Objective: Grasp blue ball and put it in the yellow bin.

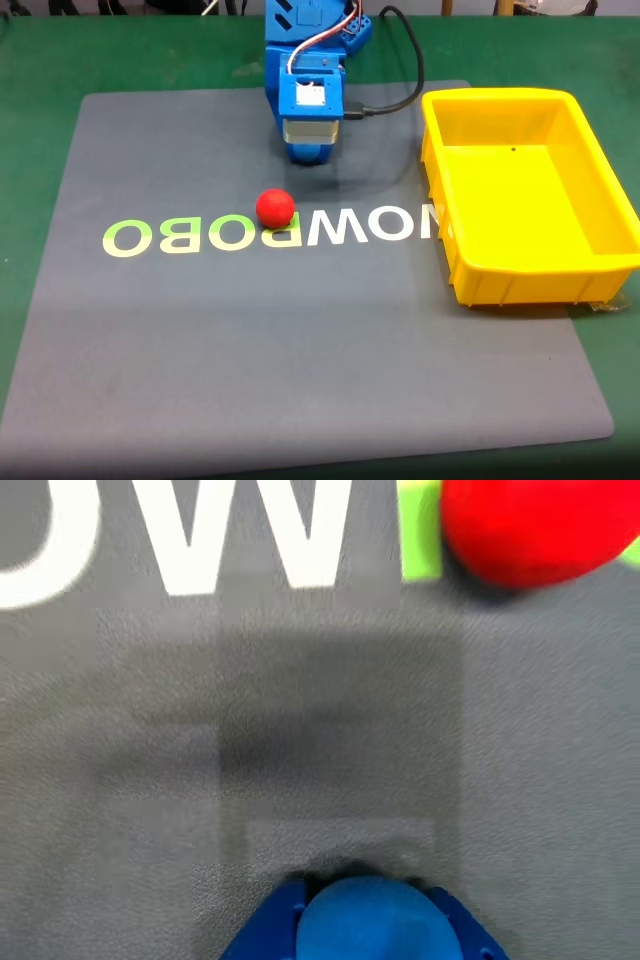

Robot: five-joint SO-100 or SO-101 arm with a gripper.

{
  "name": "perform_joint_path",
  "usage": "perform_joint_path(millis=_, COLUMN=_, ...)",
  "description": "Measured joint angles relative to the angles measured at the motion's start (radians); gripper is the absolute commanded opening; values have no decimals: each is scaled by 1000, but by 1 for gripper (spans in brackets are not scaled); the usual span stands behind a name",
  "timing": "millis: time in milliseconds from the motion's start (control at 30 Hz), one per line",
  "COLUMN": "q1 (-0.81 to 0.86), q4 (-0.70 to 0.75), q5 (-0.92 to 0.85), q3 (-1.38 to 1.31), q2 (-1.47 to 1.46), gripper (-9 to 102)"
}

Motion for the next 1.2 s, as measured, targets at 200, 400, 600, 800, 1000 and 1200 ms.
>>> perform_joint_path(millis=200, q1=-54, q4=0, q5=20, q3=-123, q2=106, gripper=0)
perform_joint_path(millis=400, q1=-133, q4=18, q5=29, q3=-299, q2=118, gripper=0)
perform_joint_path(millis=600, q1=-259, q4=28, q5=29, q3=-431, q2=117, gripper=0)
perform_joint_path(millis=800, q1=-413, q4=28, q5=29, q3=-505, q2=67, gripper=0)
perform_joint_path(millis=1000, q1=-548, q4=28, q5=41, q3=-534, q2=6, gripper=0)
perform_joint_path(millis=1200, q1=-611, q4=28, q5=51, q3=-541, q2=-34, gripper=1)
